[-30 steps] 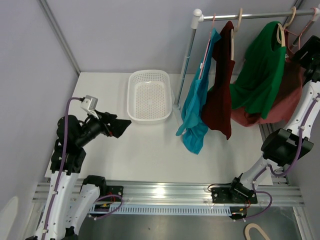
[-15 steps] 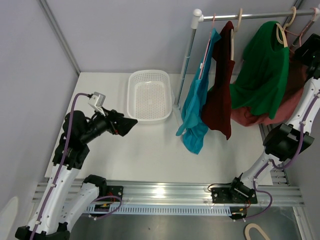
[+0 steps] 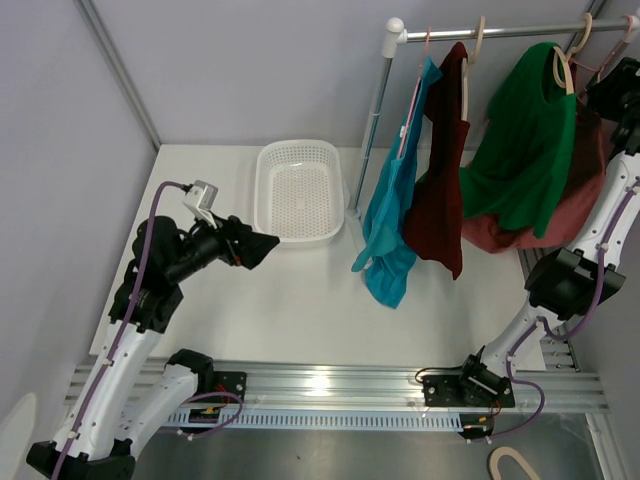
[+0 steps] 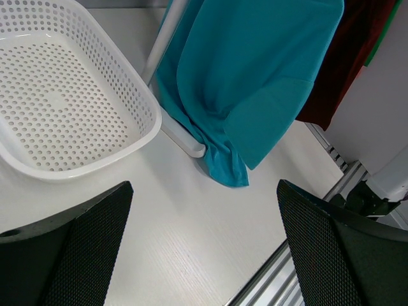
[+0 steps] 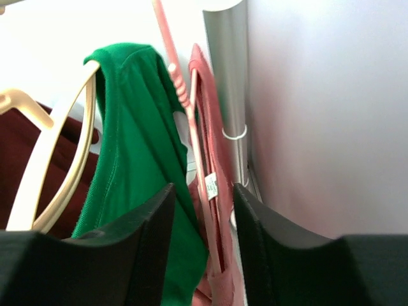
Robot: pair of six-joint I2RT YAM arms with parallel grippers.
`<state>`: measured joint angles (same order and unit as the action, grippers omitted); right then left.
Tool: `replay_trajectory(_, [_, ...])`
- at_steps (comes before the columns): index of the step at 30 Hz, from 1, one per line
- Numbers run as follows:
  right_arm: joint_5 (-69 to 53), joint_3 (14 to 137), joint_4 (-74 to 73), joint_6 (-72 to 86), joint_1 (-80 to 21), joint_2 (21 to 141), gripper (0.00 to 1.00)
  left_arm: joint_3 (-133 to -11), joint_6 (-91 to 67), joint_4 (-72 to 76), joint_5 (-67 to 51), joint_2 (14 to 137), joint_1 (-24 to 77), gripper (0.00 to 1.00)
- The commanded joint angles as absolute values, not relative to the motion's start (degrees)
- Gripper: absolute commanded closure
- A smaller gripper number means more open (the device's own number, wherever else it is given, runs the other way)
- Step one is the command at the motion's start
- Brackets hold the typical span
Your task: Remove the t-shirt from the hanger
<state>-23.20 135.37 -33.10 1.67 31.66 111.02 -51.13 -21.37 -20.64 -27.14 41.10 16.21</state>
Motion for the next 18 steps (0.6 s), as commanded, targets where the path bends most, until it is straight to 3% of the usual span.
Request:
replay_trajectory(1, [-23.91,137.72,-32.96,0.62,30.85,111.97,0.5,-53.26,-20.3,-19.07,-26.54,41.13,17.05,0.01])
replay_trajectory(8, [-23.38,137.81,-33.4,0.26,30.15,112.76,0.57,-53.52,-19.77,-19.69,-26.1,40.96,17.05,0.01])
replay_trajectory(11, [-23.38,137.9,-33.66,0.26,29.88,112.68,0.72,-53.44,-19.69,-19.78,-26.19,40.96,17.14,0.0])
replay_trajectory(12, [-22.77,137.9,-33.75,0.26,29.88,112.59,0.81,-53.35,-19.69,-19.78,-26.28,40.78,17.14,0.0])
replay_trajectory(14, [-22.5,137.99,-33.75,0.26,29.8,112.59,0.84,-53.18,-19.69,-19.86,-26.28,40.69,17.14,0.01])
replay_trajectory(16, [-22.24,138.08,-33.66,0.26,29.88,112.41,0.99,-53.17,-19.78,-19.86,-26.28,40.69,17.14,0.01])
replay_trajectory(18, [-23.02,138.08,-33.57,-0.78,29.88,112.41,1.0,-53.17,-19.69,-19.86,-26.28,40.69,17.14,0.01])
